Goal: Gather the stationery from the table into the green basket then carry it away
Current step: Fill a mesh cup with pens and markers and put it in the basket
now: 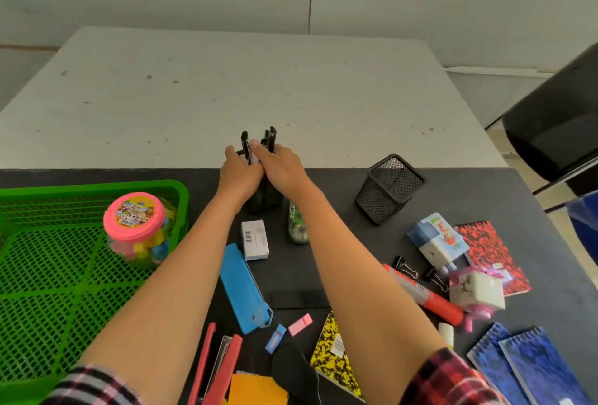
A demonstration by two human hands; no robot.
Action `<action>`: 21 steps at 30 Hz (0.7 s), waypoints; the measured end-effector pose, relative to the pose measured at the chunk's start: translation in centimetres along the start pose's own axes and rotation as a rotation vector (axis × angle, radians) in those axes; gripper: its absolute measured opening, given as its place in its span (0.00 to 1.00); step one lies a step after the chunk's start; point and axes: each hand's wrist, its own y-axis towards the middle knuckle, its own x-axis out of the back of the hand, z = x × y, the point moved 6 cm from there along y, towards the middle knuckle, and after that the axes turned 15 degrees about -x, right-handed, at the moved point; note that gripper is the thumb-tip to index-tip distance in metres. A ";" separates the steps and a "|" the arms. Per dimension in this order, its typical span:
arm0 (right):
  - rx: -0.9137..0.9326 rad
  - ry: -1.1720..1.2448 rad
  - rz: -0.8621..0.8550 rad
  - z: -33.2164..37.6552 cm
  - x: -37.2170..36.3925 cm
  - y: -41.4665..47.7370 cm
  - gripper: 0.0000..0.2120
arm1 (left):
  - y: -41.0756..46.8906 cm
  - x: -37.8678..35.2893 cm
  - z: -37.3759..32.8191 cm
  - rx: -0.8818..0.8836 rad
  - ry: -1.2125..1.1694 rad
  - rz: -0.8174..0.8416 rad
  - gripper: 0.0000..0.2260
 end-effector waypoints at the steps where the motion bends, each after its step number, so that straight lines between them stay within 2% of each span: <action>1: -0.009 0.015 0.000 -0.1 0.2 -0.7 0.22 | -0.5 -0.2 -0.2 0.000 0.001 0.029 0.32; 4: -0.056 0.025 0.001 -1.9 0.8 -1.8 0.25 | -2.1 -1.2 0.0 -0.025 0.012 0.110 0.36; 8: -0.076 0.091 -0.011 -3.9 1.1 -3.7 0.33 | -3.7 -1.6 0.4 -0.036 -0.030 0.104 0.42; 11: -0.077 0.139 -0.160 -5.6 3.5 -5.2 0.30 | -4.4 -1.0 0.4 -0.027 -0.079 0.045 0.46; 14: -0.146 -0.157 -0.403 -9.7 7.6 -7.2 0.13 | -5.4 -0.4 0.9 -0.008 -0.084 -0.022 0.42; 16: -0.317 -0.422 -0.507 -12.9 9.9 -8.5 0.14 | -6.3 -0.4 1.0 -0.018 -0.060 -0.029 0.36; 18: -0.519 -0.649 -0.509 -15.5 11.3 -9.9 0.16 | -7.6 -0.4 1.1 -0.029 -0.058 -0.046 0.32; 21: -0.569 -0.852 -0.506 -17.0 11.7 -10.8 0.16 | -9.6 -0.6 1.2 -0.051 -0.016 -0.093 0.29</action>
